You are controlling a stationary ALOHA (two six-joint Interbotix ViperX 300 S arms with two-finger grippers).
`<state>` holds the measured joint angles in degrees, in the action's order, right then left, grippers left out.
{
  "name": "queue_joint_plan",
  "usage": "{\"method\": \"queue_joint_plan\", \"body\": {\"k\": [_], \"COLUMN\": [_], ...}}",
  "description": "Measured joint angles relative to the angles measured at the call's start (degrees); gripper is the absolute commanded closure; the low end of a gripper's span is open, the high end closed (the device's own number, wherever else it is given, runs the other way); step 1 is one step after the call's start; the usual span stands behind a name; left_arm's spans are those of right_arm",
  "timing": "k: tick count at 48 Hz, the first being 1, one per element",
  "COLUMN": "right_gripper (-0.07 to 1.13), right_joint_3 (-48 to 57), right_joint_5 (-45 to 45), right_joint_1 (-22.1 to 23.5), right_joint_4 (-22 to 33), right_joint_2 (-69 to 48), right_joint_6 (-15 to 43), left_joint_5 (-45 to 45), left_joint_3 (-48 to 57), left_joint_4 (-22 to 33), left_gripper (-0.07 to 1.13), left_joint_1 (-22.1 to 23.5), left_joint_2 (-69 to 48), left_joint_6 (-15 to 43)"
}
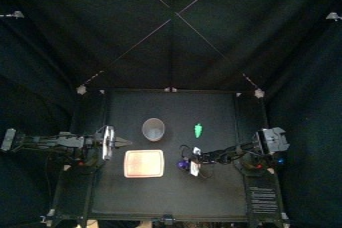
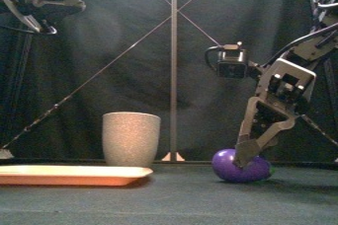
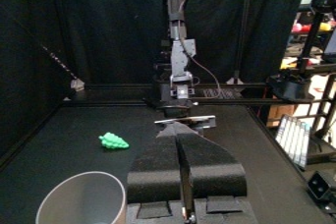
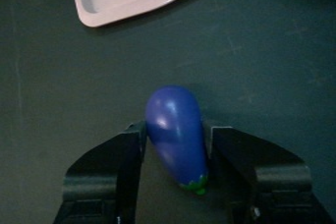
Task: Pick the eggplant then place it on the pink plate
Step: Place eggplant on the pink plate
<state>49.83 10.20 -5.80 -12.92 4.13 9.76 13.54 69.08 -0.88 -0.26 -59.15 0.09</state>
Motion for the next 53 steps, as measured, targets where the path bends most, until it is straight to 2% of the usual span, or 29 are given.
{"method": "queue_joint_plan", "body": {"k": [5, 14, 25, 32, 41, 47, 53], "right_gripper": [0.48, 0.48, 0.48, 0.48, 0.47, 0.45, 0.35], "right_joint_3": [-0.18, -2.46, -12.66, -19.95, -27.77, -31.55, -34.1], "right_joint_5": [-0.09, -0.18, -0.26, -0.26, -0.26, -0.35, -0.26], "right_joint_1": [0.0, 0.26, 2.11, 2.99, 3.08, 3.08, 3.16], "right_joint_4": [0.09, 0.79, 9.14, 14.24, 16.35, 16.61, 16.61], "right_joint_2": [0.0, -0.18, -1.23, 2.37, 9.58, 13.54, 15.82], "right_joint_6": [0.0, -0.79, -0.79, -0.53, -0.26, -0.44, -0.35], "left_joint_5": [-0.09, -0.09, -0.09, -0.09, -0.09, -0.09, -0.09], "left_joint_3": [0.0, 0.0, 0.0, 0.09, 0.09, 0.09, 0.18], "left_joint_4": [0.0, -0.09, -0.09, -0.18, -0.35, -0.35, -0.44], "left_gripper": [1.09, 1.09, 1.09, 1.09, 1.09, 1.09, 1.09], "left_joint_1": [0.0, 0.0, 0.0, 0.0, -0.09, 0.0, 0.0], "left_joint_2": [0.0, 0.0, 0.09, 0.0, 0.0, 0.0, 0.0], "left_joint_6": [0.0, 0.0, 0.0, 0.0, 0.0, 0.0, 0.0]}}
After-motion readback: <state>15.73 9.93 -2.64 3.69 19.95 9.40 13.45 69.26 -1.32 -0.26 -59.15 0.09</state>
